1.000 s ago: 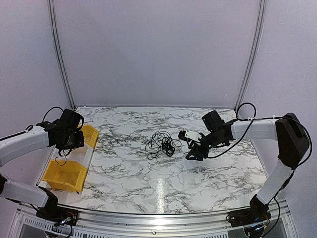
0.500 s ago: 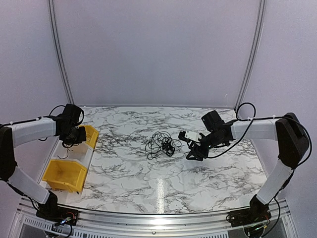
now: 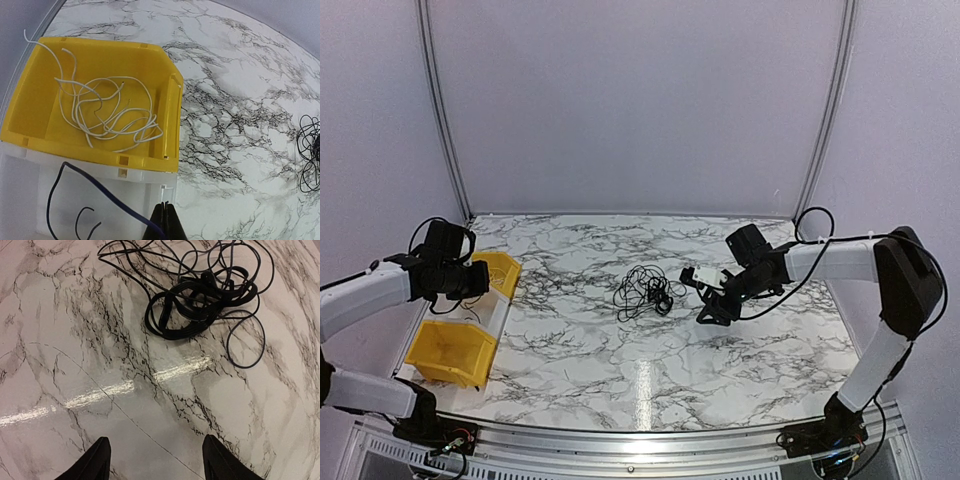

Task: Untangle the cables

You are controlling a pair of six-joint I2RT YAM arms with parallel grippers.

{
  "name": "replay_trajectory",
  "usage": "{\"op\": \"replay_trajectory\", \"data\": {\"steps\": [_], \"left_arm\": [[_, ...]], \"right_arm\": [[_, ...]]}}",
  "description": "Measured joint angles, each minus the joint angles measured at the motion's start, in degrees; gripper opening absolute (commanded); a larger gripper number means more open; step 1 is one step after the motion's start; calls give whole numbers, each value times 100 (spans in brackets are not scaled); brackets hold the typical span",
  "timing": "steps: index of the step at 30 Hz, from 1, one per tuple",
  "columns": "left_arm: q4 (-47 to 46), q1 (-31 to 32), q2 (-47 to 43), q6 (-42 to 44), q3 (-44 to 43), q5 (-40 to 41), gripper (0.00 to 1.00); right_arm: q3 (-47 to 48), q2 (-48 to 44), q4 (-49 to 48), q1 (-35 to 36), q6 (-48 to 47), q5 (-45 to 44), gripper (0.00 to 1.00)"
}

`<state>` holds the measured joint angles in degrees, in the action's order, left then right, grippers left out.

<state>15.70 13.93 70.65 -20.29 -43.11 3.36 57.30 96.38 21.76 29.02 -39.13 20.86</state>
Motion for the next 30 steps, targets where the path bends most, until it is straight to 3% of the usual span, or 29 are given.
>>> {"op": "replay_trajectory", "data": {"steps": [4,9,12,17,26,30], "left_arm": [[9,0,-538,-164,358,122,0],[74,0,-422,-448,431,319,0],[109,0,-160,-608,437,337,17],[350,0,-149,-796,380,446,37],[793,92,-1123,-798,-544,933,47],[656,562,-1152,-540,-761,1091,50]], "right_arm": [[39,98,26,2,-9,2,63],[96,179,96,20,-11,4,63],[103,179,122,42,-9,7,63],[107,179,140,46,4,9,63],[470,90,256,46,181,9,62],[1054,92,264,46,365,63,59]]}}
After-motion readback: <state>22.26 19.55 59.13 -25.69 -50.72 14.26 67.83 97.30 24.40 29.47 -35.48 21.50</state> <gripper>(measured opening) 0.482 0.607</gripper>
